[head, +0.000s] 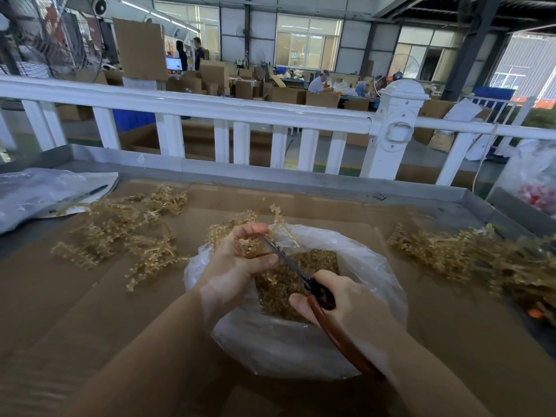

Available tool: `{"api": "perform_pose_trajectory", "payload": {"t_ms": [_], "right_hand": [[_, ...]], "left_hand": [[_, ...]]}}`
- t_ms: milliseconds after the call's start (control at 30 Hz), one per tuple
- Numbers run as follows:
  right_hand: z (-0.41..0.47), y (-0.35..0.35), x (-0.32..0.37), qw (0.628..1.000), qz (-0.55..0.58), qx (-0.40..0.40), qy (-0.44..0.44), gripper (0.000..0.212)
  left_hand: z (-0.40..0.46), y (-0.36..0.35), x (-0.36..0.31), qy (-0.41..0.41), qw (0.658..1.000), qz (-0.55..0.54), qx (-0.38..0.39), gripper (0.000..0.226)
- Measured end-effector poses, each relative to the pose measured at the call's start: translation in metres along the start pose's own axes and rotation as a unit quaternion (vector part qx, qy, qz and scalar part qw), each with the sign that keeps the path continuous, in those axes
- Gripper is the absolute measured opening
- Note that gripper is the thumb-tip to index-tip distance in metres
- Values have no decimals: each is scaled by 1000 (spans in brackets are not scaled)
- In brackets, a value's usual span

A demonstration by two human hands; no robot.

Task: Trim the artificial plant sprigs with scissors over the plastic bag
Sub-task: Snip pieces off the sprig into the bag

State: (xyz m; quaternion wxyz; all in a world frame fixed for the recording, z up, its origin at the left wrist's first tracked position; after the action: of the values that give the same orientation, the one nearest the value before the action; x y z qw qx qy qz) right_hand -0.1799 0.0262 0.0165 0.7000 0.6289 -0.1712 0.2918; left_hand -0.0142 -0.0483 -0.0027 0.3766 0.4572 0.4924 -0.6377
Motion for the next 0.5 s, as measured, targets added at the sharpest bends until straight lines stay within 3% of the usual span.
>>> {"api": "perform_pose_trajectory", "payload": {"t_ms": [500], "right_hand": [[4, -1, -11, 998, 52, 22, -7, 39]], "left_hand": [[2, -4, 0, 5, 999, -2, 44, 57]]}}
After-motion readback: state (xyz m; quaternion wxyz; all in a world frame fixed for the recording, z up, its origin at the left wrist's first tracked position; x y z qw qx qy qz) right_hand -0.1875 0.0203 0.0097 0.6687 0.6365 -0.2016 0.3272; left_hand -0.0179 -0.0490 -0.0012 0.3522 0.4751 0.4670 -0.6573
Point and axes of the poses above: each hand's wrist, its own z-axis towards the middle knuckle, its own y-axis out of the back of the hand, x = y × z, the point moved 4 cm from there along z, towards the middle knuckle, and after that the axes turned 3 degrees about z, right-handed, at the moved point
